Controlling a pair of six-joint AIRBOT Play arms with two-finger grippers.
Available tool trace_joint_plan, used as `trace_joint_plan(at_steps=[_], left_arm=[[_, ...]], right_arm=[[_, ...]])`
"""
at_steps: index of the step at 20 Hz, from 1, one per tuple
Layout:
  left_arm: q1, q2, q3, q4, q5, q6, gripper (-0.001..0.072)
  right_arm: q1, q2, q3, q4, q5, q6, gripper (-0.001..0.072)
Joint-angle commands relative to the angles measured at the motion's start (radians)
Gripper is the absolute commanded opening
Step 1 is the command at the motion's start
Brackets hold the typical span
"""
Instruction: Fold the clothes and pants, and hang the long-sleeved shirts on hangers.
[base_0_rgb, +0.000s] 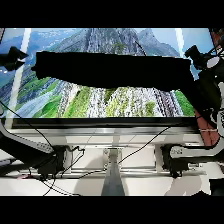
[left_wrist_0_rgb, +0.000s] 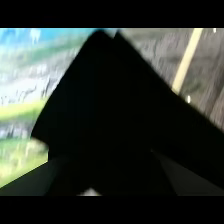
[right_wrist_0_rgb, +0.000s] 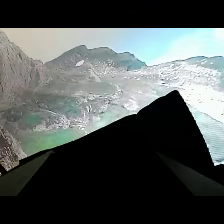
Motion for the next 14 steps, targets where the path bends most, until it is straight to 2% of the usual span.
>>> trace_joint_plan(at_steps=[1,3,6,7,8,9,10,12,14], left_arm=[[0.039,0.060,-0.110,0.018,-0.150,-0.063,0.0480],[0.013,0.113,-0.233,0.012,-0.073,-0.062,0.0480],[-0.032,0.147,-0.373,-0.098,0.135,-0.088,0.0490],[-0.049,0.140,-0.393,-0.122,0.175,-0.097,0.0512],[-0.069,0.127,-0.401,-0.127,0.210,-0.095,0.0575],[-0.087,0.109,-0.401,-0.128,0.244,-0.096,0.0670],[-0.107,0.090,-0.401,-0.128,0.299,-0.095,0.0719],[-0.140,0.058,-0.401,-0.131,0.422,-0.095,0.0719],[-0.163,0.036,-0.401,-0.131,0.553,-0.088,0.0716]], right_arm=[[0.002,0.013,0.001,0.001,0.054,-0.052,0.0685],[0.002,0.013,0.001,0.001,0.059,-0.052,0.0684],[0.002,0.013,0.001,0.001,0.053,-0.052,0.0684],[0.002,0.013,0.001,0.002,0.050,-0.052,0.0684],[0.002,0.013,0.001,0.001,0.050,-0.052,0.0684],[0.002,0.013,0.001,0.001,0.050,-0.052,0.0684],[0.002,0.013,0.001,0.001,0.050,-0.052,0.0685],[0.003,0.013,0.001,0.002,0.051,-0.060,0.0683],[0.018,0.013,0.008,0.005,0.061,-0.162,0.0682]])
